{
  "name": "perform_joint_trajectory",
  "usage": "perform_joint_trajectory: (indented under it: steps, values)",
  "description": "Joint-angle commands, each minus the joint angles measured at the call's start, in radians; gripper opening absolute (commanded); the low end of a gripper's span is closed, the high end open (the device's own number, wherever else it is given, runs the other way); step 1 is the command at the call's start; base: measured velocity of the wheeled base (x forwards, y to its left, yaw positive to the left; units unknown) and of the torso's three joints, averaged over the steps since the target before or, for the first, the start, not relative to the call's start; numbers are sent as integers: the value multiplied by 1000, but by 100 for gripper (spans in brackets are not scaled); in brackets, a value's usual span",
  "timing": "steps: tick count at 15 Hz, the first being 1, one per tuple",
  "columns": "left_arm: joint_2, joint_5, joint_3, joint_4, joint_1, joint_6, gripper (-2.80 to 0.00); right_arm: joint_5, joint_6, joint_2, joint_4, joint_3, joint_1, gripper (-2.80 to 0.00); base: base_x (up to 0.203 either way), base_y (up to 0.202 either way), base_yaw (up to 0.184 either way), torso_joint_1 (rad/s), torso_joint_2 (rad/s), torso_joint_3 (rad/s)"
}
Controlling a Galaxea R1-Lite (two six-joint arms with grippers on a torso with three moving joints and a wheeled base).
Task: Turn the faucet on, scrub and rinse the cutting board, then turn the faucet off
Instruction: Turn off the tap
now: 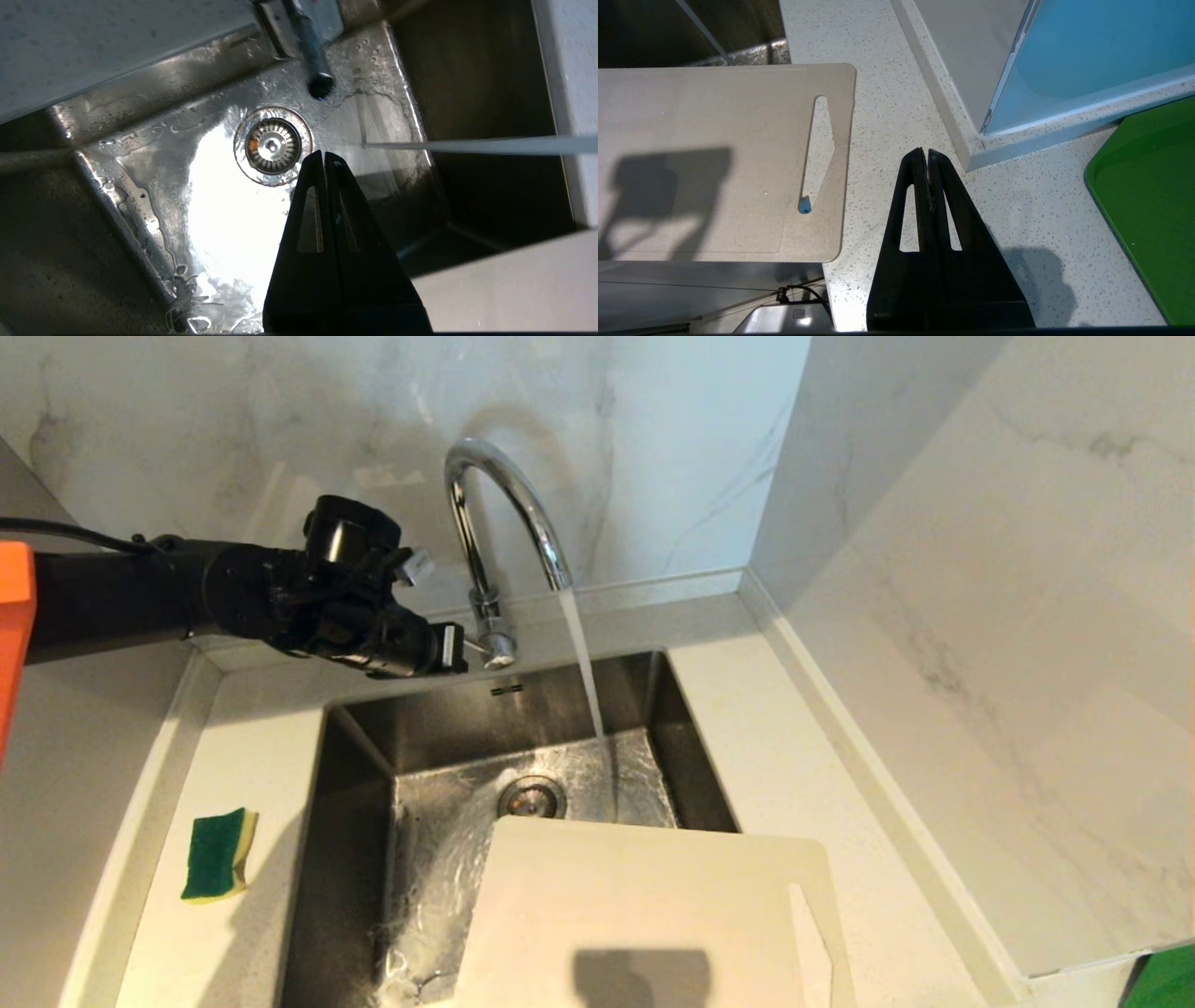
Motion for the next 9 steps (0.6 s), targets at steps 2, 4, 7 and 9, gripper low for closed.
perform_joint_trajectory:
  steps: [2,4,7,9]
  values:
    - [11,50,0,-38,-10,-12,-280,0,0,0,1,0,1,-280,0,0,0,0,0,0]
    - [19,81,1,-76,-24,-12,-280,0,0,0,1,0,0,-280,0,0,0,0,0,0]
    - [27,114,1,-80,-35,-14,-280,0,1,0,1,0,0,-280,0,0,0,0,0,0]
    - [29,116,1,-85,-41,-27,-280,0,0,0,1,0,0,-280,0,0,0,0,0,0]
